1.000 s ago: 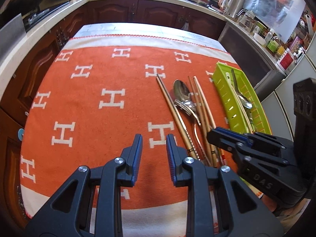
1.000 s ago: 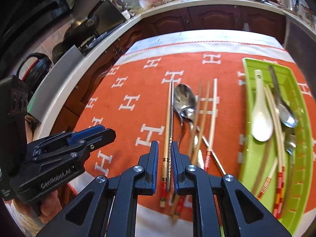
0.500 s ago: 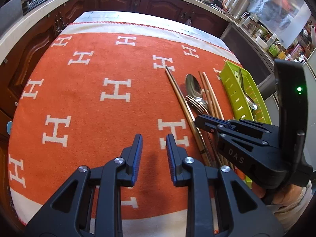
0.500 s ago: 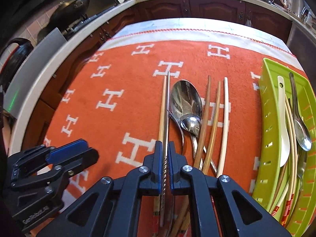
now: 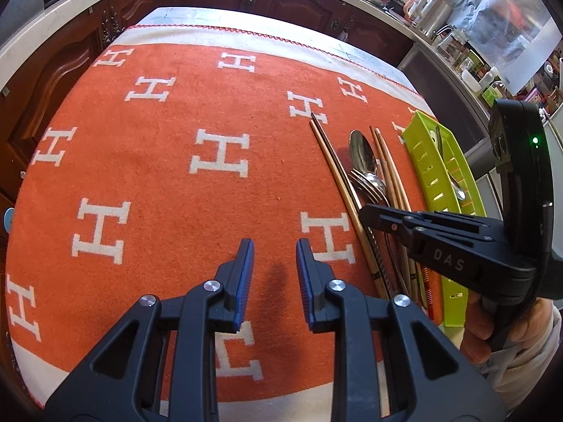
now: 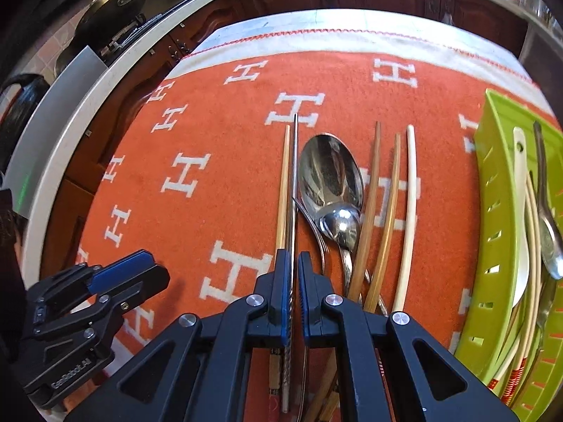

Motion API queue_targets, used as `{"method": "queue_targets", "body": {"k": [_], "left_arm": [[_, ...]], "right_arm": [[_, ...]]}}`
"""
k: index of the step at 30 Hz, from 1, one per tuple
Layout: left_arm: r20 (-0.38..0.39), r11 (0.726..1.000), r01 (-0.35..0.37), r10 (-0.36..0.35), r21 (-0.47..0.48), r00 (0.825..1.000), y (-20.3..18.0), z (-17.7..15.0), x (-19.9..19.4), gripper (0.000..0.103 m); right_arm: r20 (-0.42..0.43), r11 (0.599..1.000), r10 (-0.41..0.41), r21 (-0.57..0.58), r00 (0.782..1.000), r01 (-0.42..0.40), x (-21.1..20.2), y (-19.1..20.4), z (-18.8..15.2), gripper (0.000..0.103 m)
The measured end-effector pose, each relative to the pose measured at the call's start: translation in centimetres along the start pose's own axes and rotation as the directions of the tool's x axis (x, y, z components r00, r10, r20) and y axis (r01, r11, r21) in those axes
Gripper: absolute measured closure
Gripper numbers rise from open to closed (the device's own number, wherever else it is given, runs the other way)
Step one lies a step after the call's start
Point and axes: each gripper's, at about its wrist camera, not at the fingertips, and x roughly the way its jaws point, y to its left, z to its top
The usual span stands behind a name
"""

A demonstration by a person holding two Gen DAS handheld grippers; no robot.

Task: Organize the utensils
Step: 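Grasp a twisted metal chopstick with the right gripper while the left grasps a wooden chopstick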

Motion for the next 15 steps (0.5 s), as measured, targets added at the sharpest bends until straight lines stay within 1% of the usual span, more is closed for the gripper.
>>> {"method": "queue_targets", "body": {"k": [5,9,11,12,15], "left_arm": [[-0.005,1.0,0.009,-0.009,0.002,1.0,-0.1,0.1,0.2,0.082],[-0.005,1.0,0.01,-0.01,0.015,1.0,-0.5,0.1,0.1,0.082],[-0.006,1.0,0.013,-0.013,0.022,1.0,-0.7,0.1,0.1,0.082],[-0.007,1.0,0.014,-0.014,0.025,1.0,-0.9,0.1,0.0,0.082],[-0.012,0.999,0.016,-0.016,0.029,1.0,-1.1,0.0,0.1,0.082]], "right_arm": [[-0.048,0.999,0.047,0.02,0.998,-0.046,0.3,-0.4,-0.5,0.097],[-0.042,0.999,0.034,-0.015,0.999,-0.035,0.4,0.3,-1.1,0.097],[-0.047,0.999,0.041,-0.027,0.998,-0.042,0.5,1.0,-1.4,0.097],[-0.048,0.999,0.038,-0.038,0.998,-0.039,0.5,1.4,-1.5,0.097],[-0.014,0.993,-0.027,-0.117,1.0,0.025,0.4,3.2,-2.2,0.092]]}}
